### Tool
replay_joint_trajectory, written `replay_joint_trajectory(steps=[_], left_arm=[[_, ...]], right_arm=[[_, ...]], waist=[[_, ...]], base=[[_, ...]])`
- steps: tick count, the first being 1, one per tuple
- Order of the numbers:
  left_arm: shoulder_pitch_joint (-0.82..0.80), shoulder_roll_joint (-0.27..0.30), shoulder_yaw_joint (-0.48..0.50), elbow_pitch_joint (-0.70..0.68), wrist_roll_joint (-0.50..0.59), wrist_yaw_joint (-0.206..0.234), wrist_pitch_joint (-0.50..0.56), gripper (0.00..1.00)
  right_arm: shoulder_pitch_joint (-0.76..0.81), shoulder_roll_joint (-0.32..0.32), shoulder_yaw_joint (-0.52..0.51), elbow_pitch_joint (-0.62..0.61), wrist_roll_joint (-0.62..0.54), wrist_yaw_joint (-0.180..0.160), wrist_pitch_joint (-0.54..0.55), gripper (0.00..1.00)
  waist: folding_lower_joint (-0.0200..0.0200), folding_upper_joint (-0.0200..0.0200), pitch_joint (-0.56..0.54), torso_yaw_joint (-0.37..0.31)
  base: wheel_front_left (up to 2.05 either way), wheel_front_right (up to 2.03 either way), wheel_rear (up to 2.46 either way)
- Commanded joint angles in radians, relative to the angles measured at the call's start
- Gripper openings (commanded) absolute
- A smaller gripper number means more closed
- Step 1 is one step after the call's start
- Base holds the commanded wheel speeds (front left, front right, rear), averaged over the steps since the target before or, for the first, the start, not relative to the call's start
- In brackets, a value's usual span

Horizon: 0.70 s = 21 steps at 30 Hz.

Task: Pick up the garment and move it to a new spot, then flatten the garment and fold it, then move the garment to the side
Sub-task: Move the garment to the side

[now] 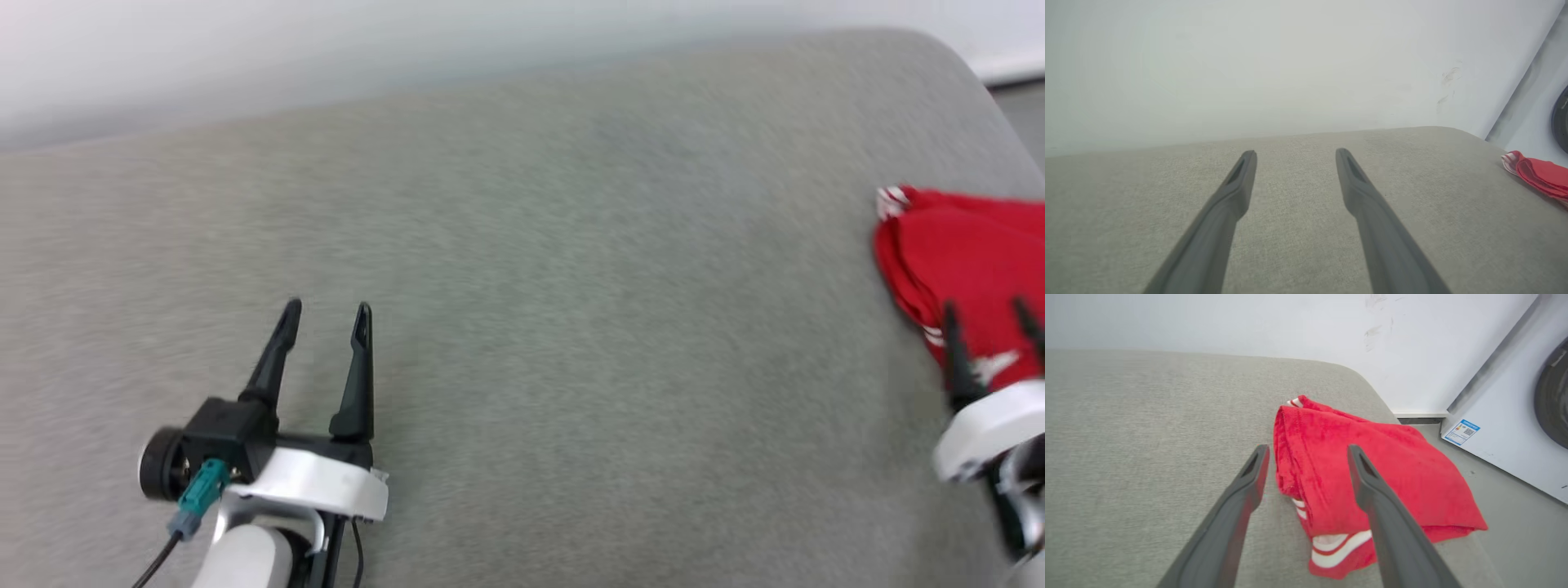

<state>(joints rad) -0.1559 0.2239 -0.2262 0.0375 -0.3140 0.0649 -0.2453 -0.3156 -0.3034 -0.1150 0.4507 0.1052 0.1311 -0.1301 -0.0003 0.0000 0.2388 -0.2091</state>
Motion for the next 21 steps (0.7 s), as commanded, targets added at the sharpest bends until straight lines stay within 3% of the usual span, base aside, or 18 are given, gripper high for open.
replay_joint_trajectory(steps=[1,11,21], left_arm=[[0.016,-0.003,0.003,0.009,-0.007,0.004,-0.005,1.0],[0.072,0.008,0.04,0.041,-0.01,0.029,-0.014,1.0],[0.144,0.033,0.04,0.073,-0.002,0.022,-0.017,1.0]], right_arm=[[0.027,0.017,0.006,-0.024,0.008,-0.001,0.005,1.0],[0.182,0.155,0.069,-0.3,0.026,-0.001,0.042,1.0],[0.381,0.222,0.046,-0.514,0.001,-0.001,0.086,1.0]], waist=[[0.0003,0.0,-0.073,0.077],[0.0003,0.0,-0.149,0.213],[0.0003,0.0,-0.24,0.247]], base=[[0.0,0.0,0.0],[0.0,0.0,0.0],[0.0,0.0,0.0]])
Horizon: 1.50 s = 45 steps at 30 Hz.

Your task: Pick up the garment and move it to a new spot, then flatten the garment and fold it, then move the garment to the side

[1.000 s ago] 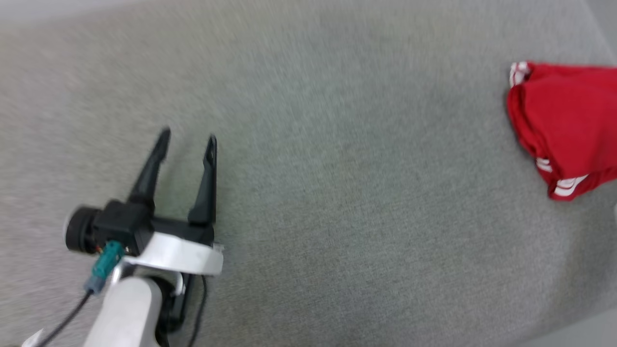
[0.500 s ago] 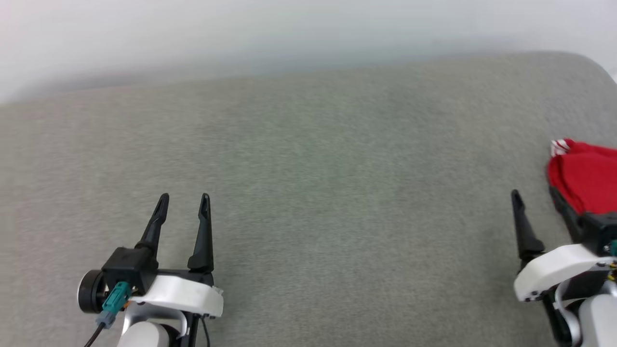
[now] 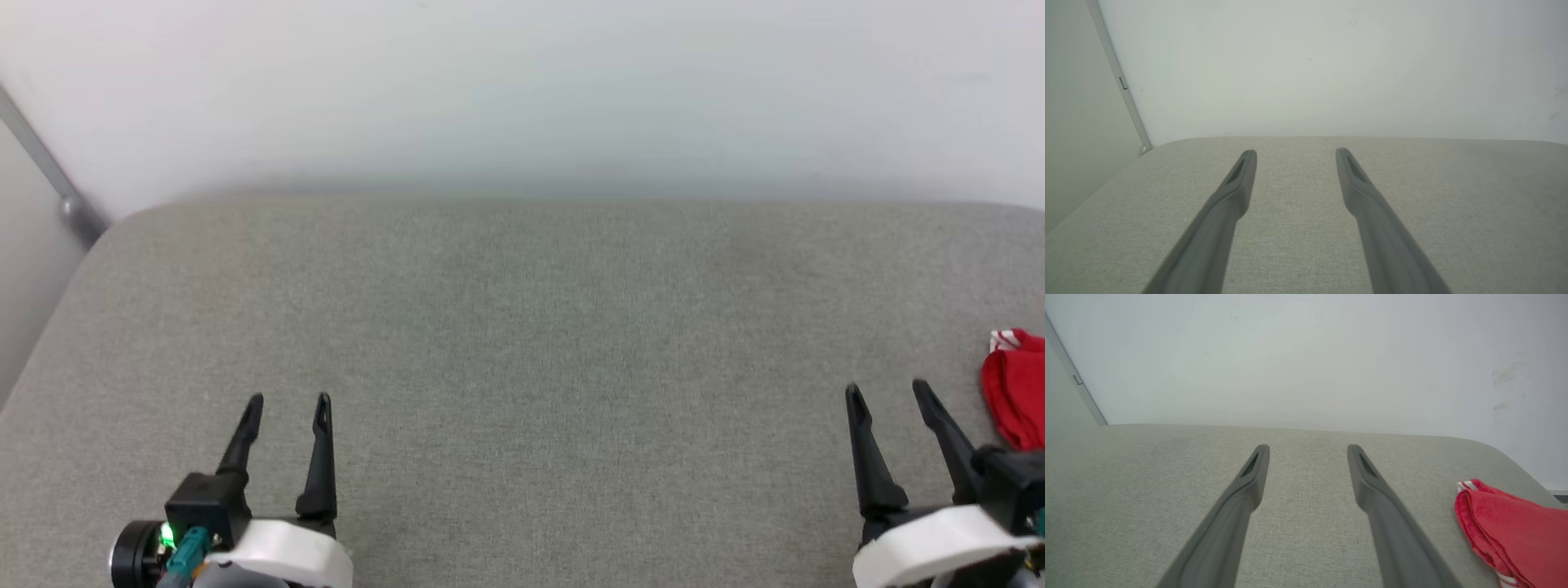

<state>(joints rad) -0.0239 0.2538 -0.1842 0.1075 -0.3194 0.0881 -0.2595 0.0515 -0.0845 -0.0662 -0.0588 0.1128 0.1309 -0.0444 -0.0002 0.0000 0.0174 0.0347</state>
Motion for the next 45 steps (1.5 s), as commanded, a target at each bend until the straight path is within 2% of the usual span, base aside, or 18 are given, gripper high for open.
replay_joint_trajectory(steps=[1,12,31,32,35,45], left_arm=[[0.019,0.003,-0.004,0.003,0.003,-0.001,-0.002,1.0],[0.059,0.008,-0.022,0.021,-0.008,-0.001,0.006,1.0],[0.056,0.012,-0.023,0.031,-0.03,0.005,0.009,1.0],[0.057,0.008,-0.025,0.032,-0.029,0.005,0.01,0.0],[0.068,-0.005,-0.029,0.056,-0.037,0.004,0.014,0.0],[0.045,-0.031,0.017,0.068,-0.209,-0.027,0.063,0.0]], right_arm=[[0.032,0.007,-0.003,-0.022,-0.008,0.0,0.008,1.0],[0.143,0.033,-0.008,-0.098,0.016,0.0,0.05,1.0],[0.13,0.036,0.01,-0.108,0.033,0.0,0.043,1.0],[0.137,0.032,0.01,-0.099,0.029,0.0,0.045,0.0],[0.143,0.033,0.013,-0.073,0.037,0.0,0.044,0.0],[0.101,0.021,0.02,-0.024,0.251,0.0,0.048,0.0]], waist=[[0.0002,0.0,-0.025,0.002],[0.0002,0.0,-0.06,-0.006],[0.0002,0.0,-0.066,-0.018],[0.0003,0.0,-0.066,-0.018],[0.0003,0.0,-0.066,-0.018],[0.0003,0.0,-0.062,-0.019]], base=[[0.0,0.0,0.0],[0.0,0.0,0.0],[0.0,0.0,0.0],[0.0,0.0,0.0],[0.0,0.0,0.0],[0.0,0.0,0.0]])
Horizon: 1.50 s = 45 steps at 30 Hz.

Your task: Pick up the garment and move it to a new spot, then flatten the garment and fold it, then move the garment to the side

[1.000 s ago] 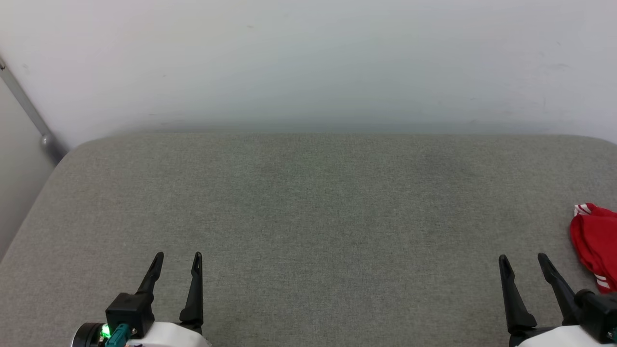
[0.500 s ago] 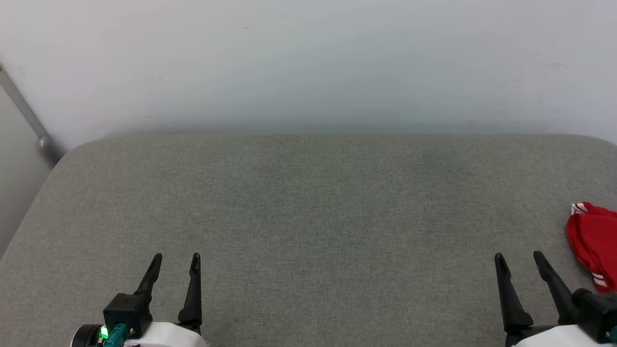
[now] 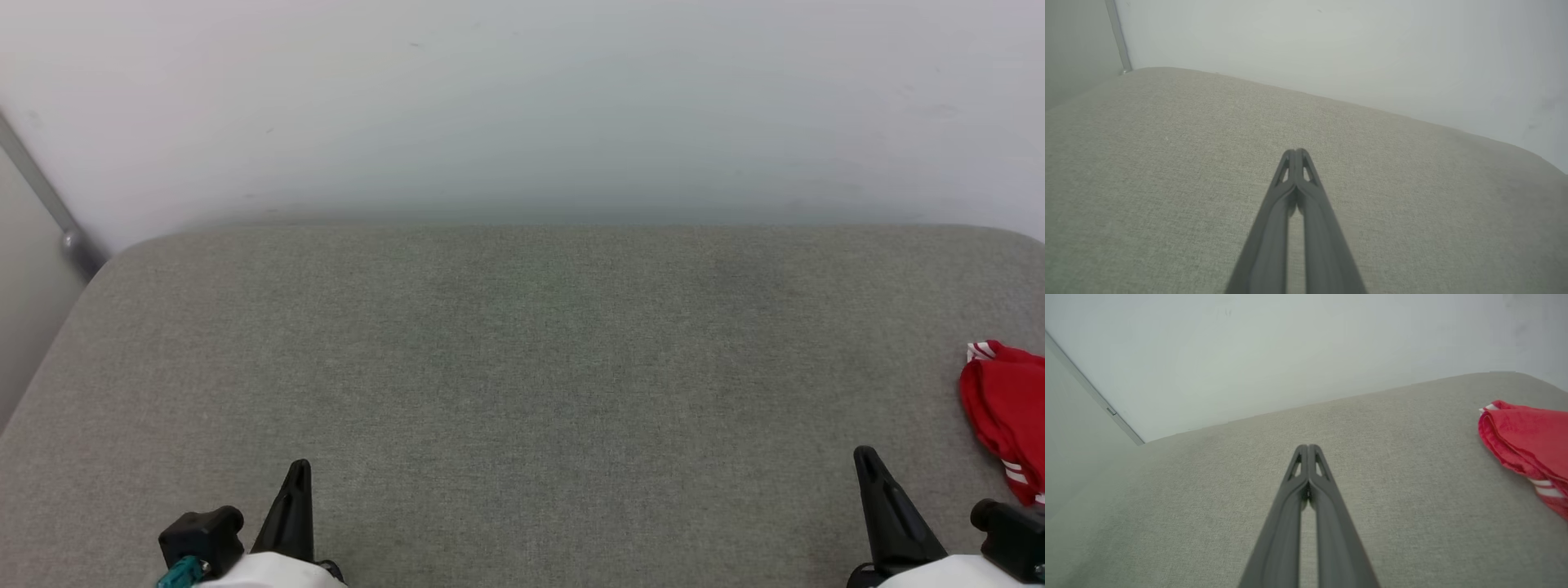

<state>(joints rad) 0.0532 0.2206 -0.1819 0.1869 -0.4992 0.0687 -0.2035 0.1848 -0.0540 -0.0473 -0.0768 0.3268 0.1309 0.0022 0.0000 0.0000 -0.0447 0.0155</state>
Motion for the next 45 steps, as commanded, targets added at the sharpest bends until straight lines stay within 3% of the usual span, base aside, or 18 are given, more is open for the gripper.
replay_joint_trajectory(steps=[1,17,45], left_arm=[[-0.035,-0.001,0.018,-0.01,-0.045,-0.01,0.012,0.0],[-0.068,-0.042,0.087,0.005,-0.303,-0.056,0.086,0.0],[-0.108,-0.09,0.167,0.024,-0.607,-0.112,0.174,0.0]], right_arm=[[-0.036,-0.01,0.001,-0.001,0.057,0.0,0.002,0.0],[-0.101,-0.022,0.005,0.076,0.371,0.0,0.013,0.0],[-0.175,-0.029,-0.002,0.166,0.733,0.0,0.033,0.0]], waist=[[0.0,0.0,0.001,0.0],[0.0,0.0,0.008,-0.003],[0.0,0.0,0.019,-0.006]], base=[[0.0,0.0,0.0],[0.0,0.0,0.0],[0.0,0.0,0.0]])
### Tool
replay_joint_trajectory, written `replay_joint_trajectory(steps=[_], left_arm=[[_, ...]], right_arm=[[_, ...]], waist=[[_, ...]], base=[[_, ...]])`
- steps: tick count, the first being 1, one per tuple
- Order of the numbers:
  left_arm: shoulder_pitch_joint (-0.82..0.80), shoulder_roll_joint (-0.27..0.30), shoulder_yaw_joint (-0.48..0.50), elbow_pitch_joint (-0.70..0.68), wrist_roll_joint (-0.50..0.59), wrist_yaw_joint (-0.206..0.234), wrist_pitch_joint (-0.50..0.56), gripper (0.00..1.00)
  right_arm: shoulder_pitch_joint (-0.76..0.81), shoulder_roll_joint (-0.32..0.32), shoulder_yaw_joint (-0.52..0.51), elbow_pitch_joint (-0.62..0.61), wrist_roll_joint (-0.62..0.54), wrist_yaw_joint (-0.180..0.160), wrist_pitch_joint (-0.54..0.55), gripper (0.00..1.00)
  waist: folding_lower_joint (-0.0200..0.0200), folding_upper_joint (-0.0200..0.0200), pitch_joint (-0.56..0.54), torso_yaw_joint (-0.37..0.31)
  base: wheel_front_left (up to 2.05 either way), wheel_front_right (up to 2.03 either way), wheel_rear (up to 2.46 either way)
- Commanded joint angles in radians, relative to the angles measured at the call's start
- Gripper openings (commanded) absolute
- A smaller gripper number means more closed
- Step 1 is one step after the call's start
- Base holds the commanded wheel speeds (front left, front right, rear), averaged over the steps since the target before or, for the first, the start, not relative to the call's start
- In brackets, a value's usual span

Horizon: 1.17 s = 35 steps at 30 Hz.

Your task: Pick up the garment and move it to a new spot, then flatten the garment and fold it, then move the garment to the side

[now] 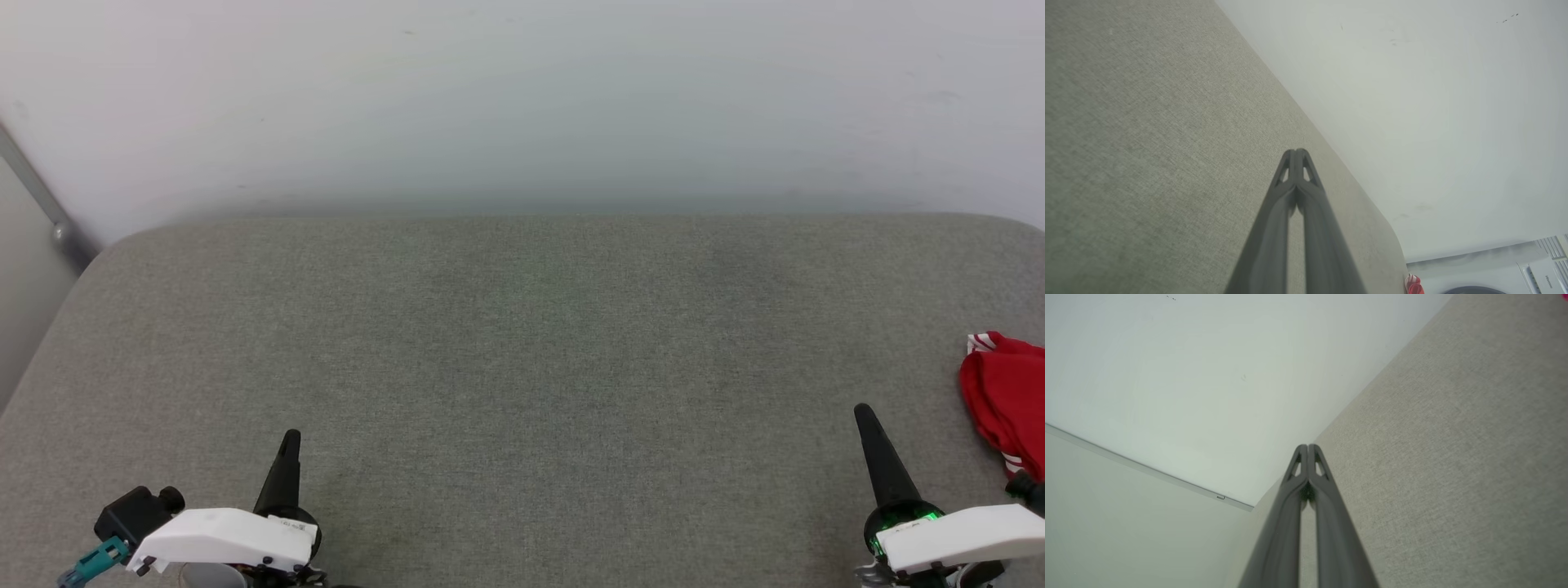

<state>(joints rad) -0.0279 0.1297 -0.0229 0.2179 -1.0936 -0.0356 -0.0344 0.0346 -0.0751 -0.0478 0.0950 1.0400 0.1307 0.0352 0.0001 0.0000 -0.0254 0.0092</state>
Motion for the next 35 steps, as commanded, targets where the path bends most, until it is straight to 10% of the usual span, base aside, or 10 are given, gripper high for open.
replay_joint_trajectory(steps=[1,35], left_arm=[[-0.028,-0.001,0.011,-0.006,-0.023,-0.009,0.007,0.0],[-0.063,-0.047,0.086,0.013,-0.308,-0.061,0.091,0.0]], right_arm=[[-0.028,-0.008,-0.002,-0.002,0.031,0.0,0.001,0.0],[-0.098,-0.005,-0.018,0.085,0.361,0.0,0.029,0.0]], waist=[[-0.0001,0.0,0.001,0.0],[-0.0001,0.0,0.015,-0.005]], base=[[0.0,0.0,0.0],[0.0,0.0,0.0]])
